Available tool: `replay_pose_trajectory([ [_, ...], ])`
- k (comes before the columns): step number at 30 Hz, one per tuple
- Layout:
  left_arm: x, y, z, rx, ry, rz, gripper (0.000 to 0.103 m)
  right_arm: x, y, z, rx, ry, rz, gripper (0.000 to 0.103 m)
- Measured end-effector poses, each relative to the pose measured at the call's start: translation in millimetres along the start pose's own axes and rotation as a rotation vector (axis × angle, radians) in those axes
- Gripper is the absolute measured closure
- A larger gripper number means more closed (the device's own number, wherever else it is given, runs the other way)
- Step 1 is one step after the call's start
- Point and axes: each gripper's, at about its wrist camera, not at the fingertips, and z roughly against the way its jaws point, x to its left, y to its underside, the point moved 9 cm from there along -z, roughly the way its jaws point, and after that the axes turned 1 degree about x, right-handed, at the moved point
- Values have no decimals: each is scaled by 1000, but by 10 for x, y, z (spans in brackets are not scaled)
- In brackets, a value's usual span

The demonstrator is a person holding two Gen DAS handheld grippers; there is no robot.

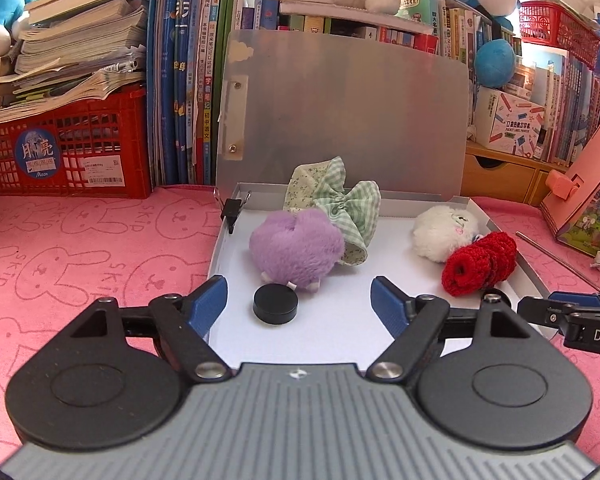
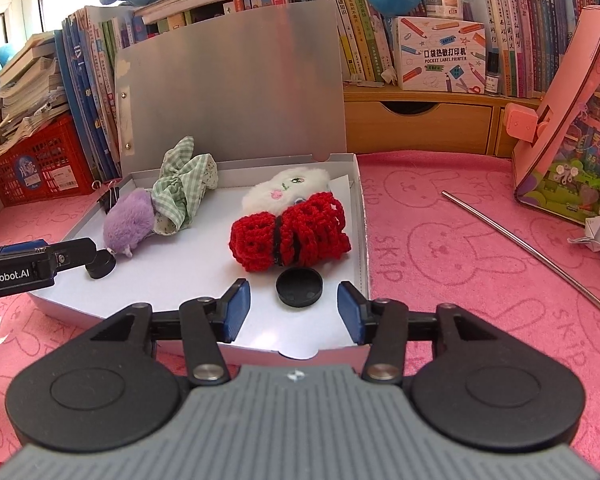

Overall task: Organize objects
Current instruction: 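Lower and open both grippers to release the black lids in the box, then withdraw both tools from the box toward the crocheted snake and lid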

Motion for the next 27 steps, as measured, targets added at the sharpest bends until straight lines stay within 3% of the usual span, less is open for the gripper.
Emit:
replay_pose_trajectory([
  [20, -341, 306, 1015, -59, 161, -34, 16, 72, 291, 849, -77, -66, 57, 33],
  [27, -360, 450, 1158, -65, 161, -60, 15, 102, 436, 1023, -89, -71, 72, 33],
])
